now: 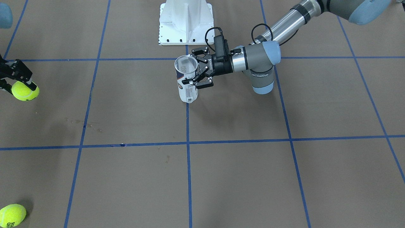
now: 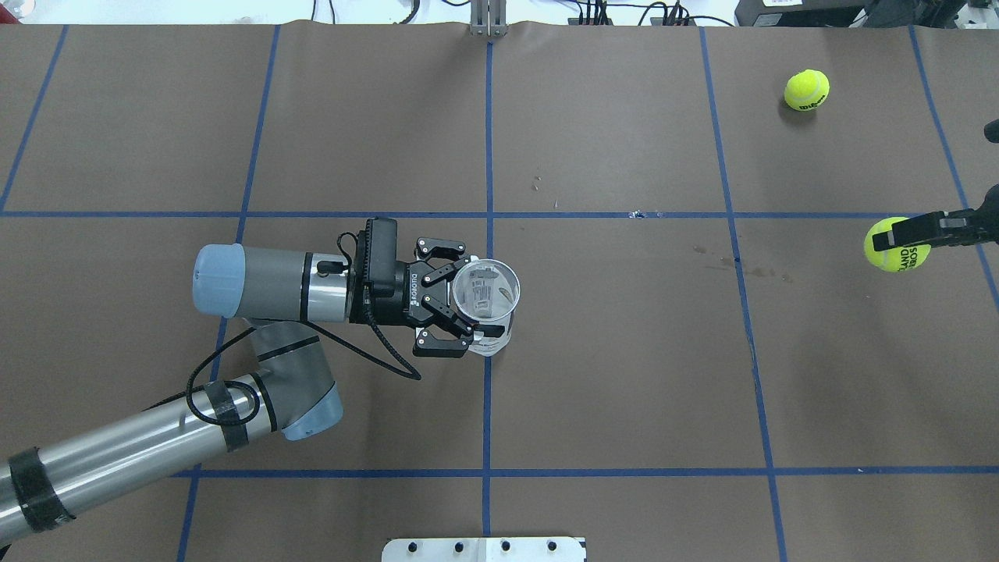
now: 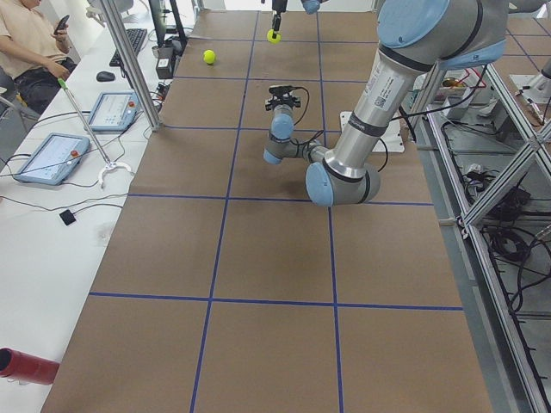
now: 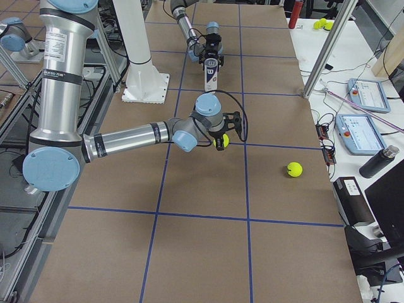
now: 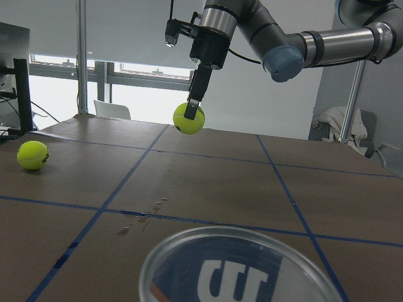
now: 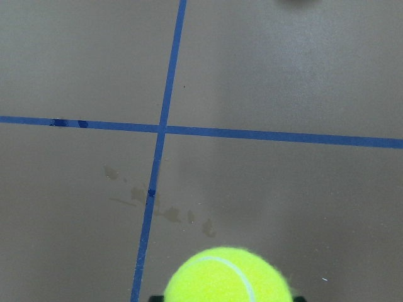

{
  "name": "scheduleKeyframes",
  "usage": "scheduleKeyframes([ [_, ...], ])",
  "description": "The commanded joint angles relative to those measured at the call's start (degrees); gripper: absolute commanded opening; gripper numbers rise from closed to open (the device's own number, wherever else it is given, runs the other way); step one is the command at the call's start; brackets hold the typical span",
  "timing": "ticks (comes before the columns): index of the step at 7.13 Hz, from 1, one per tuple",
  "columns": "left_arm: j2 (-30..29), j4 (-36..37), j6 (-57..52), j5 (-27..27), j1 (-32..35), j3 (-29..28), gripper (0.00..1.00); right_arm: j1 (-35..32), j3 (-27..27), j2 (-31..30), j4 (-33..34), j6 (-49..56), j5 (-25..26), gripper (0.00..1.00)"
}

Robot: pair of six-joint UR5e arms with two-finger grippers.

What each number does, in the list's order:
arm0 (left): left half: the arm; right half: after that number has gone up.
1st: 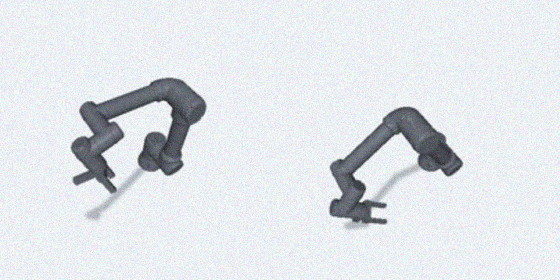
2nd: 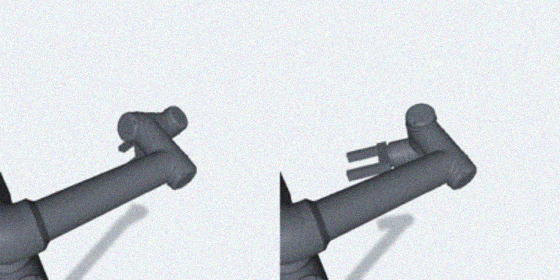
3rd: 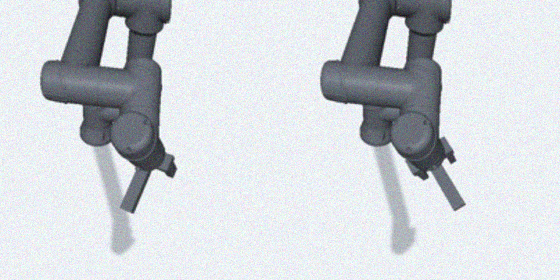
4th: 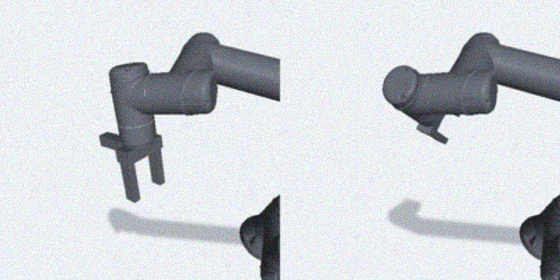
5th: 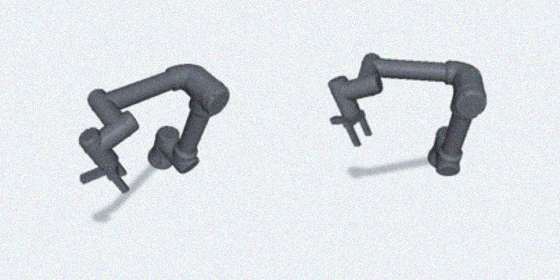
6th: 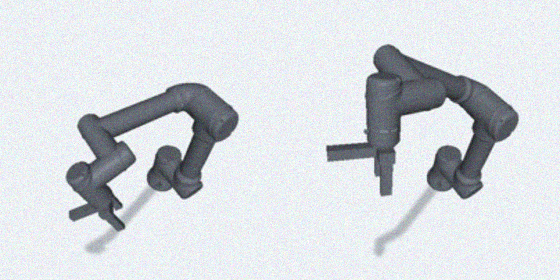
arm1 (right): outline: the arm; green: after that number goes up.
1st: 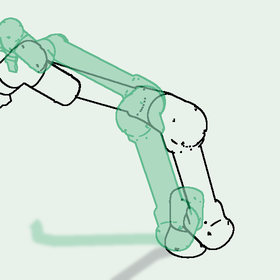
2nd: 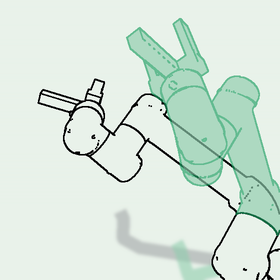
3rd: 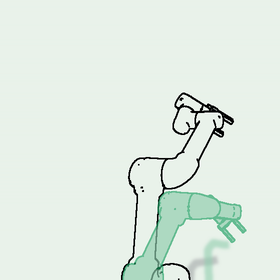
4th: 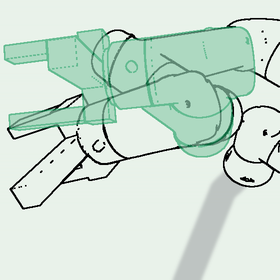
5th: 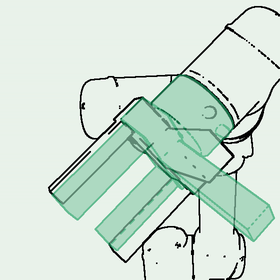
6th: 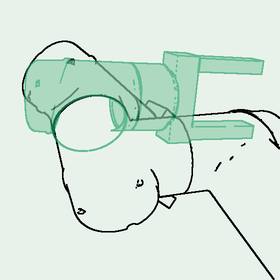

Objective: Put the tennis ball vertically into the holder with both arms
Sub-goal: 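Lift the yellow ball with the right gripper and carry it over the can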

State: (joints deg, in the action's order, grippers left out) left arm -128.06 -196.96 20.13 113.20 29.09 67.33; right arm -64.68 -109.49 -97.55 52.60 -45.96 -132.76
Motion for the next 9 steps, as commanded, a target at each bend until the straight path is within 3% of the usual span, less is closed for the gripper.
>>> scheduleKeyframes([
  [1,0.0,0.0,0.0,0.0,0.0,0.0,0.82,-3.5,-0.55,3.57,2.22,-1.75,-5.11,0.0],
  [3,0.0,0.09,0.0,0.0,0.0,0.0,0.82,-2.22,-6.58,12.68,13.43,-10.59,-5.49,0.0],
  [5,0.0,0.17,0.0,0.0,0.0,0.0,0.82,5.58,-8.98,27.78,21.72,-29.88,-3.39,0.0],
  [6,-0.09,0.17,0.0,0.0,0.0,0.0,0.82,10.49,-9.16,34.9,25.93,-35.72,2.02,0.0],
  [8,0.0,0.09,0.0,0.0,0.0,-0.09,0.82,19.73,-9.86,47.92,44.42,-37.36,12.66,0.0],
  [9,-0.09,0.09,0.0,0.0,0.0,-0.09,0.82,24.03,-9.78,49.63,47.65,-38.84,17.49,0.0],
])
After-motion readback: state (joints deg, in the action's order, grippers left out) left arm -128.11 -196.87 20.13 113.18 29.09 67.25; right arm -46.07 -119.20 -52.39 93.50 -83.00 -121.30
